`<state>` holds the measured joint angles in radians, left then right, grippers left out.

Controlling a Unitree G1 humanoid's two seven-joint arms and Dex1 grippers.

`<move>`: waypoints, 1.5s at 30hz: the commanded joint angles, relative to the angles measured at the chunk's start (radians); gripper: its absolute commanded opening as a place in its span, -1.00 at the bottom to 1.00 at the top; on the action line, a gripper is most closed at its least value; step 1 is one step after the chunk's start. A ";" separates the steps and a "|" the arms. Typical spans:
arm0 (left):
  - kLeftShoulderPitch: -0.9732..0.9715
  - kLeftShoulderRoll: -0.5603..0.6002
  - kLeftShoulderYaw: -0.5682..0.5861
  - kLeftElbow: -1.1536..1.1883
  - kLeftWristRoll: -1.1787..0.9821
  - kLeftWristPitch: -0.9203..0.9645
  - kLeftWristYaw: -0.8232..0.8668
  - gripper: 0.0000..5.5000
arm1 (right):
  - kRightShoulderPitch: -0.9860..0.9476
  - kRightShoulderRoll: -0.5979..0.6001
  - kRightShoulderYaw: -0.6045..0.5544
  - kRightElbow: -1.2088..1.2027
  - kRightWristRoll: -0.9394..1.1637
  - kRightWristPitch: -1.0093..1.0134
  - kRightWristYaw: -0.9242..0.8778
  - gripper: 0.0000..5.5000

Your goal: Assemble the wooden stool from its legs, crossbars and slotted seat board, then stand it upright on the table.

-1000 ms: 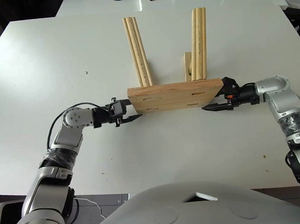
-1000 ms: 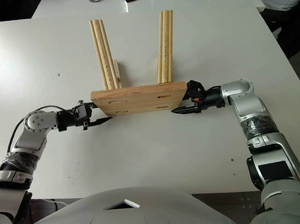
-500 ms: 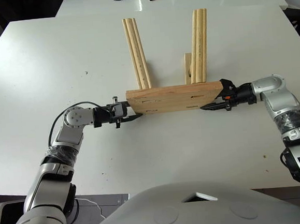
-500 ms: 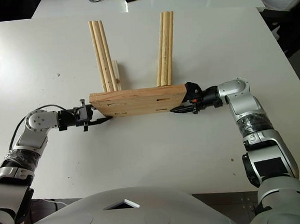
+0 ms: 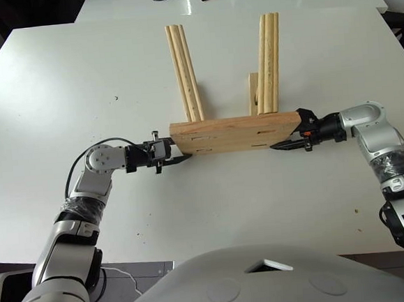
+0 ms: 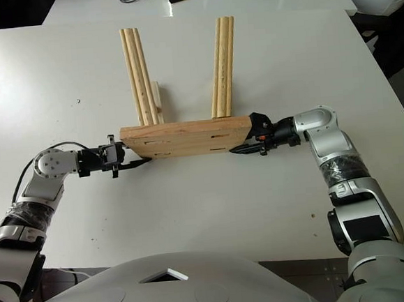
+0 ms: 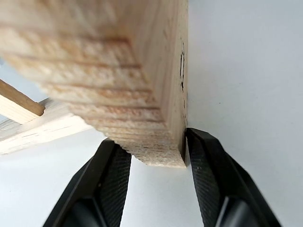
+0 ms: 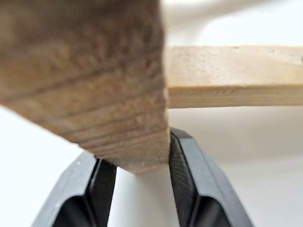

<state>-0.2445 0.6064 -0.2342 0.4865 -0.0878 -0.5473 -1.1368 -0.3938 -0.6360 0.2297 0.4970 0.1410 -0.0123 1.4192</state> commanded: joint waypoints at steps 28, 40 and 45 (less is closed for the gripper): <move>0.243 0.116 0.225 -0.794 -0.497 0.806 -0.024 -0.35 | 0.274 -0.164 -0.221 -0.857 0.592 0.906 -0.064 -0.46; 0.177 0.089 0.438 -0.947 -0.967 1.225 0.108 -0.35 | 0.177 -0.108 -0.440 -0.880 1.074 1.319 -0.284 -0.46; 0.173 0.091 0.493 -1.005 -1.283 1.322 0.287 -0.35 | 0.169 -0.181 -0.445 -0.834 1.542 1.267 -0.583 -0.46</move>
<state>0.0490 0.7729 0.2239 -0.3146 -1.0184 0.7022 -1.1383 -0.1681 -0.8472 -0.2856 -0.2777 1.1362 1.2266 1.0996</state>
